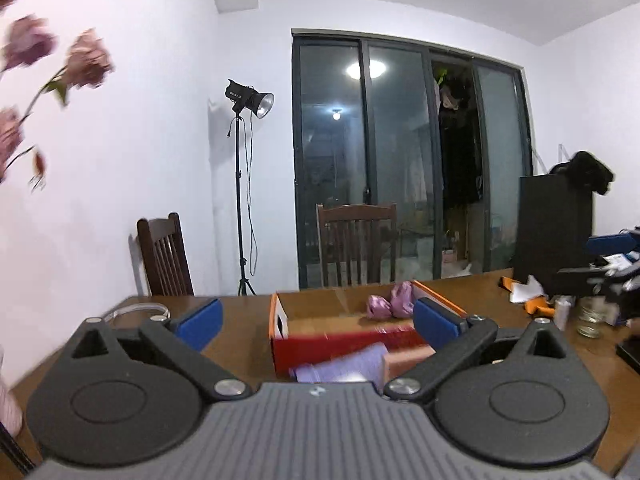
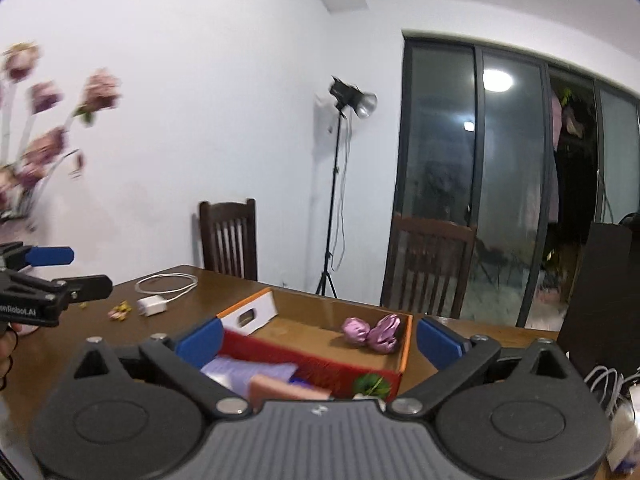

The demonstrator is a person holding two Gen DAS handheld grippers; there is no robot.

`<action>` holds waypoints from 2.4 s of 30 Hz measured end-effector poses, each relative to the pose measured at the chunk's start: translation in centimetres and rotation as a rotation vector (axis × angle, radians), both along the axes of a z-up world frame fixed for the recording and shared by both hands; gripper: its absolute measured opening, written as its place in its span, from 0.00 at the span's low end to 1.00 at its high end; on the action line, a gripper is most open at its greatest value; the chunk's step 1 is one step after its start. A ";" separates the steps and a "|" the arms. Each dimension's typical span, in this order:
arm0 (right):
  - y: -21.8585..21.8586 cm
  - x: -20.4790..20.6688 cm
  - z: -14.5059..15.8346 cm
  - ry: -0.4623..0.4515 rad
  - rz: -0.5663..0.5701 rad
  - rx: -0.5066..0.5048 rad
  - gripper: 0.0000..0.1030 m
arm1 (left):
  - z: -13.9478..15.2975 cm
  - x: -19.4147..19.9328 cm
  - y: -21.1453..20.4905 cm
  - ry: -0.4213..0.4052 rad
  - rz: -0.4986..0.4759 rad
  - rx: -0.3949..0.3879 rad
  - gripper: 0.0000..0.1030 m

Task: Organize soft objects
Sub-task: 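Lift the right tool away from the box, then grasp the light-blue plush toy with the right tool, then carry the blue plush into the cardboard box with the right tool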

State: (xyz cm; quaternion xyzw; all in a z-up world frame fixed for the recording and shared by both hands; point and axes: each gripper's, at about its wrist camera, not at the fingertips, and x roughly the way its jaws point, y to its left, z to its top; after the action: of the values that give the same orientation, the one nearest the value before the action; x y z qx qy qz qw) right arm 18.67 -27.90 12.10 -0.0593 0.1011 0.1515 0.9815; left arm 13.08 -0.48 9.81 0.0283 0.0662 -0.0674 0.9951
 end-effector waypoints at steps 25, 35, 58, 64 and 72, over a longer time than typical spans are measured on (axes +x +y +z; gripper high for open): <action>2.0 -2.9 -10.1 0.254 -0.014 0.114 0.89 | -8.5 2.2 1.5 0.283 0.033 -0.027 1.00; 8.0 6.9 -12.7 0.425 0.165 0.241 0.56 | -10.3 12.1 5.0 0.470 -0.107 -0.221 0.57; 9.3 5.9 -13.5 0.511 0.201 0.293 0.35 | -10.9 8.7 4.8 0.580 -0.256 -0.350 0.27; 6.5 1.5 -12.0 0.469 0.178 0.300 0.35 | -9.3 5.5 2.3 0.537 -0.316 -0.327 0.27; 4.4 0.7 -10.3 0.403 0.161 0.315 0.35 | -7.5 5.6 0.9 0.488 -0.344 -0.321 0.27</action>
State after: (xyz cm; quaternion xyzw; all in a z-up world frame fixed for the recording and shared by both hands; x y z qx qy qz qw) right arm 19.37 -23.46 1.76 0.1175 0.2647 0.2516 0.9235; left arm 18.71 0.44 2.28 -0.1349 0.2851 -0.2487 0.9158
